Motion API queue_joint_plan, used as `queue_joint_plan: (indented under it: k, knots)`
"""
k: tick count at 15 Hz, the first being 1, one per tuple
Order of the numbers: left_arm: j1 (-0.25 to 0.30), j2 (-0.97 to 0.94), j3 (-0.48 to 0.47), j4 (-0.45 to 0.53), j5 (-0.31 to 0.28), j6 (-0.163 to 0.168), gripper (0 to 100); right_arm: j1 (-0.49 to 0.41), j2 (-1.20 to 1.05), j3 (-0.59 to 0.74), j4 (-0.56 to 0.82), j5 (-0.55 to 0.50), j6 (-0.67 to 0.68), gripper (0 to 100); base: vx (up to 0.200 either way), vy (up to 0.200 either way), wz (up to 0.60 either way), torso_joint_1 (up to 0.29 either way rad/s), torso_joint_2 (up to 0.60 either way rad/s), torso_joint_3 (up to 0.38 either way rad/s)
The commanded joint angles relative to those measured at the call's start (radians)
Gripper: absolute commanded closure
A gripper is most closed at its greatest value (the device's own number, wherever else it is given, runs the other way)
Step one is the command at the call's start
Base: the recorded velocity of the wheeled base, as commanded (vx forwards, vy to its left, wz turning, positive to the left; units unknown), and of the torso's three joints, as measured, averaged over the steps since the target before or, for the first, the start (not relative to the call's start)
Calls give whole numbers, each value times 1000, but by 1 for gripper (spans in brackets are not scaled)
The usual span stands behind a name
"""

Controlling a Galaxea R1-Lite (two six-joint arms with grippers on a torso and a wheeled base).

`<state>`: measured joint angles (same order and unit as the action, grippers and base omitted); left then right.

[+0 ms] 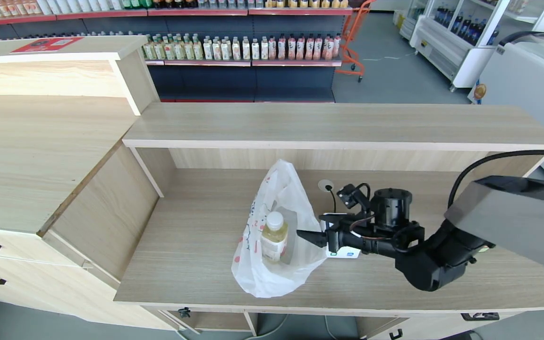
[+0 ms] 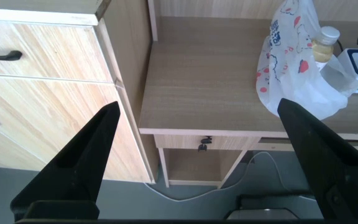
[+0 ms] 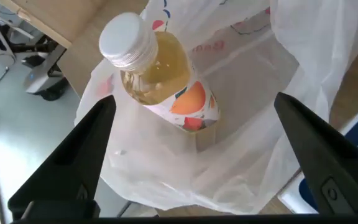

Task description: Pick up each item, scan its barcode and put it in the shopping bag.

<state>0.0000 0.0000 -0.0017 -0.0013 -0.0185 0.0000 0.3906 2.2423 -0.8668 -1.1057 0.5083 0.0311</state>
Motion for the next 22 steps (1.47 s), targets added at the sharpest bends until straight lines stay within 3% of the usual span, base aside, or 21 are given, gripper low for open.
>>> queue_joint_plan:
  k: [1,3,5,6,8,9,13,14,16,18,22]
  knots:
    - [0,0,0,0,0,0,0,-134,-313,270,4,3,7,0,0,0,0,0,0,0]
    - [0,0,0,0,0,0,0,-203,-498,368,90,-36,12,0,0,0,0,0,0,0]
    - [0,0,0,0,0,0,0,-274,-790,528,282,-309,15,0,0,0,0,0,0,0]
    - [0,0,0,0,0,0,0,-299,-917,626,314,-364,30,0,0,0,0,0,0,0]
    - [0,0,0,0,0,0,0,-334,-1092,766,345,-375,41,0,0,0,0,0,0,0]
    - [0,0,0,0,0,0,0,-386,-1313,867,408,-375,43,0,0,0,0,0,0,0]
    - [0,0,0,0,0,0,0,-403,-1960,867,1011,-447,46,0,0,0,0,0,0,0]
    - [0,0,0,0,0,2,0,-443,-2049,867,1075,-444,50,0,0,0,0,0,0,0]
    - [0,0,0,0,0,2,0,-446,-2158,858,1084,-439,50,0,0,0,0,0,0,0]
    - [0,0,0,0,0,0,0,-446,-2158,867,1052,-498,39,0,0,0,0,0,0,0]
    - [0,0,0,0,0,0,0,-446,-2160,867,1074,-499,-49,0,0,0,0,0,0,0]
